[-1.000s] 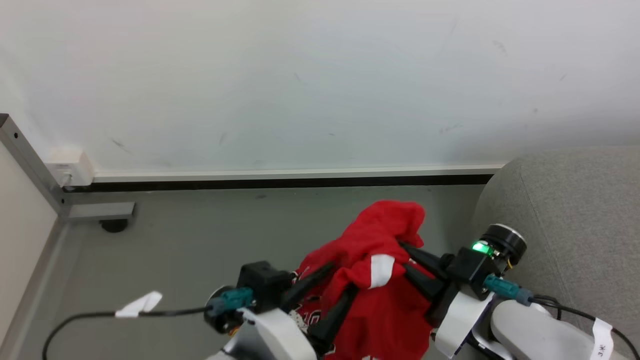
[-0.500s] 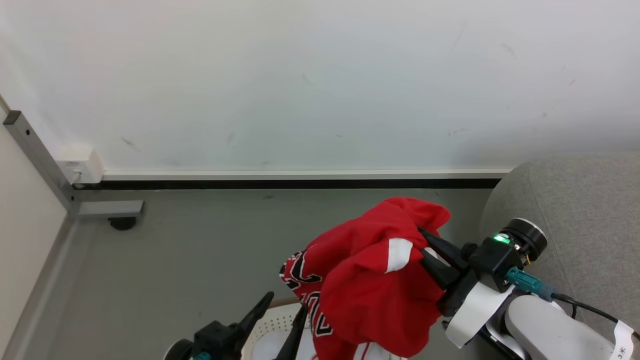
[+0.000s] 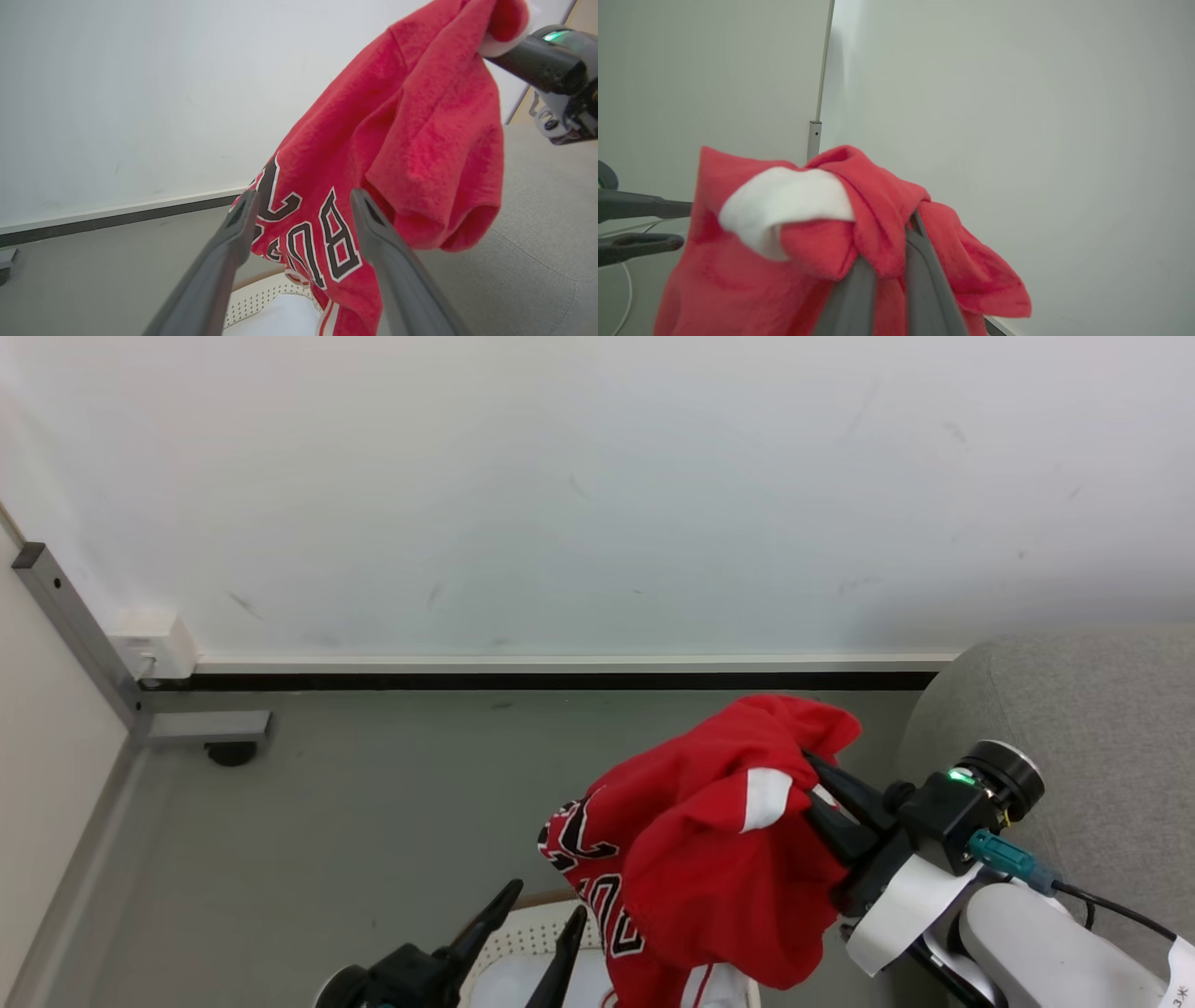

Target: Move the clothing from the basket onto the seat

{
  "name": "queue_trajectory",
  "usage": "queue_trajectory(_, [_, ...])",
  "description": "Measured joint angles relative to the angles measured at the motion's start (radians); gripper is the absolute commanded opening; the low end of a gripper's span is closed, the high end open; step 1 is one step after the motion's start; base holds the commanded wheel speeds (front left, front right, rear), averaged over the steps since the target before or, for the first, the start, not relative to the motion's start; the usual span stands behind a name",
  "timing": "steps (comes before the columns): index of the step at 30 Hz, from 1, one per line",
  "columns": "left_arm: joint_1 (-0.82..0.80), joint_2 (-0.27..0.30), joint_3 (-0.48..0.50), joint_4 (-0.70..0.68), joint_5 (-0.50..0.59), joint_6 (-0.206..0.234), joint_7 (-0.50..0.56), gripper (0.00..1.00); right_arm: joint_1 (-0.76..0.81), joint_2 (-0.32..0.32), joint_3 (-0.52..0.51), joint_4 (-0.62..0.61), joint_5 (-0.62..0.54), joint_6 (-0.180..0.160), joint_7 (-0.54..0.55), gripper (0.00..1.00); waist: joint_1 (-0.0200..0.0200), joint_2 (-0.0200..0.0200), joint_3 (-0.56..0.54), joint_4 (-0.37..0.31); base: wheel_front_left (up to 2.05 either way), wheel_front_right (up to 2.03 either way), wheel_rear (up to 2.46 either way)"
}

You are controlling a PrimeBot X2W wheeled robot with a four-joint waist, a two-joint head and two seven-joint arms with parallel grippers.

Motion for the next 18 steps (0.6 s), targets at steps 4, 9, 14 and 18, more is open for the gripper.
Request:
queue_trajectory(4, [0.005,-0.017,0.018,0.0,0.033,-0.025,-0.001,1.0,0.0,-0.009,-0.017,-0.002,-0.005,0.0,0.0,0.0,0.0,0.0,0.001,-0.014,0.0,0.0,0.0])
queue_trajectory(9, [0.016,-0.029,0.021,-0.003,0.053,-0.049,-0.001,1.0,0.003,-0.026,-0.05,-0.016,-0.009,0.0,0.0,0.0,0.0,0.0,0.004,-0.047,0.0,0.0,0.0])
queue_trajectory(14, [0.016,-0.044,-0.012,-0.005,0.087,-0.068,-0.001,1.0,0.022,-0.052,-0.085,-0.03,-0.013,0.0,-0.001,0.0,0.0,0.0,0.01,-0.097,0.0,0.0,0.0])
queue_trajectory(18, [0.012,-0.06,-0.074,0.001,0.098,-0.079,-0.001,1.0,0.039,-0.073,-0.106,-0.047,-0.017,0.0,-0.001,0.0,0.0,0.0,0.014,-0.149,0.0,0.0,0.0])
